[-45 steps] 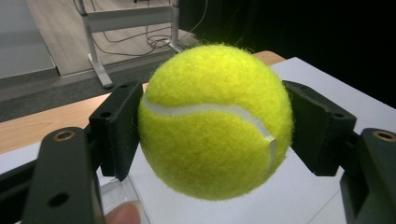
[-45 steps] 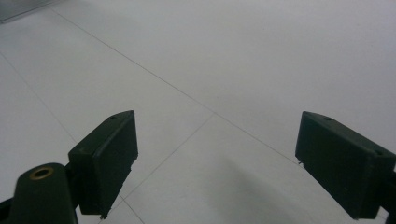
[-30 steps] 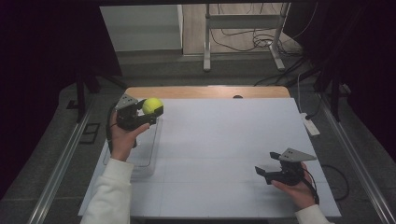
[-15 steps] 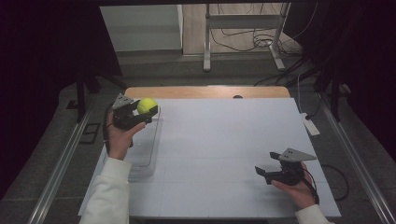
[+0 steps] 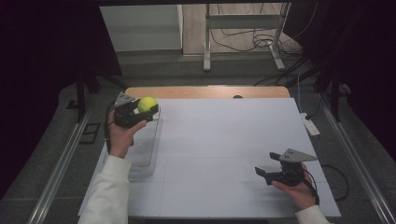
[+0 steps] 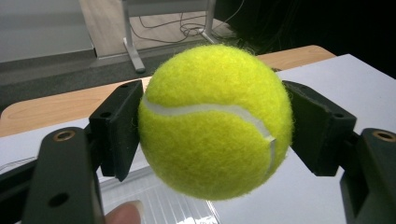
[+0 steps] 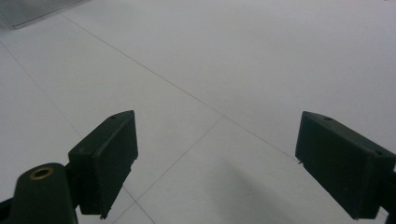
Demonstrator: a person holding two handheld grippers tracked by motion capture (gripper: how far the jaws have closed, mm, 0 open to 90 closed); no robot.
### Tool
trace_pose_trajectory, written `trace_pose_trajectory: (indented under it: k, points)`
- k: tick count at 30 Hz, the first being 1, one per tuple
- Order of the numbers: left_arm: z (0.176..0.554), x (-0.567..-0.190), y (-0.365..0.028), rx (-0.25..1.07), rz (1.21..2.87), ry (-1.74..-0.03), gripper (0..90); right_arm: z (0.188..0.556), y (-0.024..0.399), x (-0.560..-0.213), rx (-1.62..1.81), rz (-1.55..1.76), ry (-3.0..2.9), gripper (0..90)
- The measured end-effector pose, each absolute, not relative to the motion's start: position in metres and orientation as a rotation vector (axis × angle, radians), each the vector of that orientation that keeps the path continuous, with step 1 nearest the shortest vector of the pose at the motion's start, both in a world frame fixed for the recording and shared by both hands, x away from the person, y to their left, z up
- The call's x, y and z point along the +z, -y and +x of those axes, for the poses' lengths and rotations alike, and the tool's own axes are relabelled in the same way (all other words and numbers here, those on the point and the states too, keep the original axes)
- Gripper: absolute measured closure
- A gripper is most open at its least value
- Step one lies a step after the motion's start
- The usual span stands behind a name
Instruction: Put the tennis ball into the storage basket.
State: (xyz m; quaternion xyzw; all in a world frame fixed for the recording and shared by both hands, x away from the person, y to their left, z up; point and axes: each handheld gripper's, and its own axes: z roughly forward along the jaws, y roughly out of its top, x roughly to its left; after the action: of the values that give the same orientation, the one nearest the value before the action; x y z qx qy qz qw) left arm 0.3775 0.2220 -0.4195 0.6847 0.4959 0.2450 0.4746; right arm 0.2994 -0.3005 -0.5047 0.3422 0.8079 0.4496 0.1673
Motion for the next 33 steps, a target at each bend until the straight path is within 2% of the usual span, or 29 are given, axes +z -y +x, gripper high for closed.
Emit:
trace_pose_trajectory:
  k: [33]
  points:
    - [0.398,-0.428,-0.255,0.631,1.665,-1.349,26.6,0.299,0.301,-0.505,1.270,0.979,-2.301,13.6]
